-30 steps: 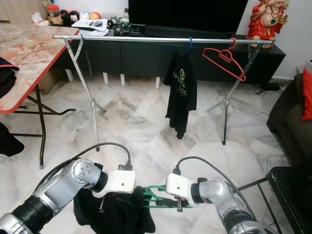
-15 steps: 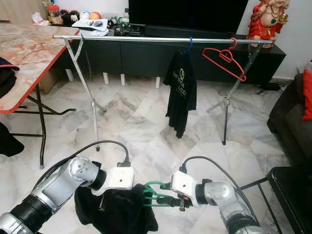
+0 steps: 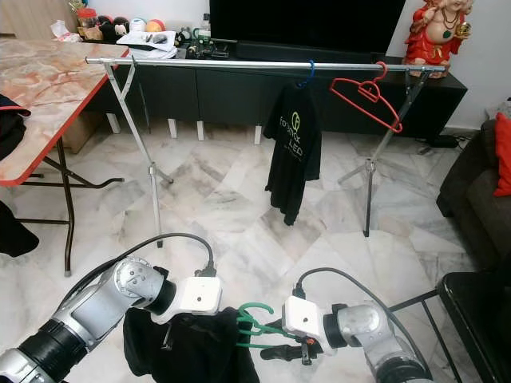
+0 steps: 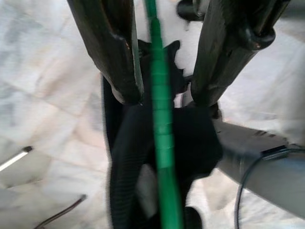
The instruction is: Hang hanger
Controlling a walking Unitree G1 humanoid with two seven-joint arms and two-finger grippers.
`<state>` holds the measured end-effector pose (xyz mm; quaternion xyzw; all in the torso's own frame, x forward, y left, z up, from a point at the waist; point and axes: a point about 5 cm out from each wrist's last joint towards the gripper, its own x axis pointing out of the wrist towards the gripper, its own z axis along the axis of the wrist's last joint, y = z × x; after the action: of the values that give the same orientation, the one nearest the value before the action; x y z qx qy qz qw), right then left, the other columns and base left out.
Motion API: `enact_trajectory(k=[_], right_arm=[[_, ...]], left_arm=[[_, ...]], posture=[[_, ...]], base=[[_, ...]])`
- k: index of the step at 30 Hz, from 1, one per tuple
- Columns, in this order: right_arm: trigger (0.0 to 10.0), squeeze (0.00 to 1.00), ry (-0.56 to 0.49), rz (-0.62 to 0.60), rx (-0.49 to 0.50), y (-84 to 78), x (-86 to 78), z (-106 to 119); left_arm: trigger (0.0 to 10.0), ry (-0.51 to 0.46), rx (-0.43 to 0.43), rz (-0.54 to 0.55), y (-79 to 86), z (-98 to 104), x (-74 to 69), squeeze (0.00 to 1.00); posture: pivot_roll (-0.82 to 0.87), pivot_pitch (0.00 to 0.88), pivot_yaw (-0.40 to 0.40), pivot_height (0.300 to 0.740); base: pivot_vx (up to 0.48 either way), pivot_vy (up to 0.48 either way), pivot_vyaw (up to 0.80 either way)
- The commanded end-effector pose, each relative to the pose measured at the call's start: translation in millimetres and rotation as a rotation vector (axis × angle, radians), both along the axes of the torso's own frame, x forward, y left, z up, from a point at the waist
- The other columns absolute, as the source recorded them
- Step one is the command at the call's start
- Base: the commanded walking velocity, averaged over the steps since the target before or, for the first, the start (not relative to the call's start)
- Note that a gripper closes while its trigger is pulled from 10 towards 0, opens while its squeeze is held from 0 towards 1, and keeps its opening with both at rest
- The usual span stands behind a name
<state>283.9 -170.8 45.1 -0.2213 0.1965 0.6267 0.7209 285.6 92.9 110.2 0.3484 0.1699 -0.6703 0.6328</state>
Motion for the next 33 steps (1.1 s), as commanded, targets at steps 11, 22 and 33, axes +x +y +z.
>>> enact_trajectory(k=[11, 22, 33], right_arm=[[10.0, 0.0, 0.044, -0.012, 0.065, 9.6, -2.1, -3.1], [3.4, 0.0, 0.043, -0.021, 0.052, 9.8, -2.7, -5.5], [0.0, 0.0, 0.049, -0.037, 0.067, 11.6, -1.6, -5.3]], left_arm=[[10.0, -0.016, -0.043, -0.04, -8.0, 9.2, -2.7, 0.0], [10.0, -0.02, -0.043, -0.036, -7.3, 9.8, -2.4, 0.0], [10.0, -0.023, -0.043, -0.034, -7.7, 10.4, -1.5, 0.0]], posture=[[0.0, 0.083, -0.058, 0.74], [0.01, 0.088, -0.057, 0.74], [0.01, 0.091, -0.057, 0.74]], base=[[0.0, 0.0, 0.0], [0.0, 0.0, 0.0], [0.0, 0.0, 0.0]])
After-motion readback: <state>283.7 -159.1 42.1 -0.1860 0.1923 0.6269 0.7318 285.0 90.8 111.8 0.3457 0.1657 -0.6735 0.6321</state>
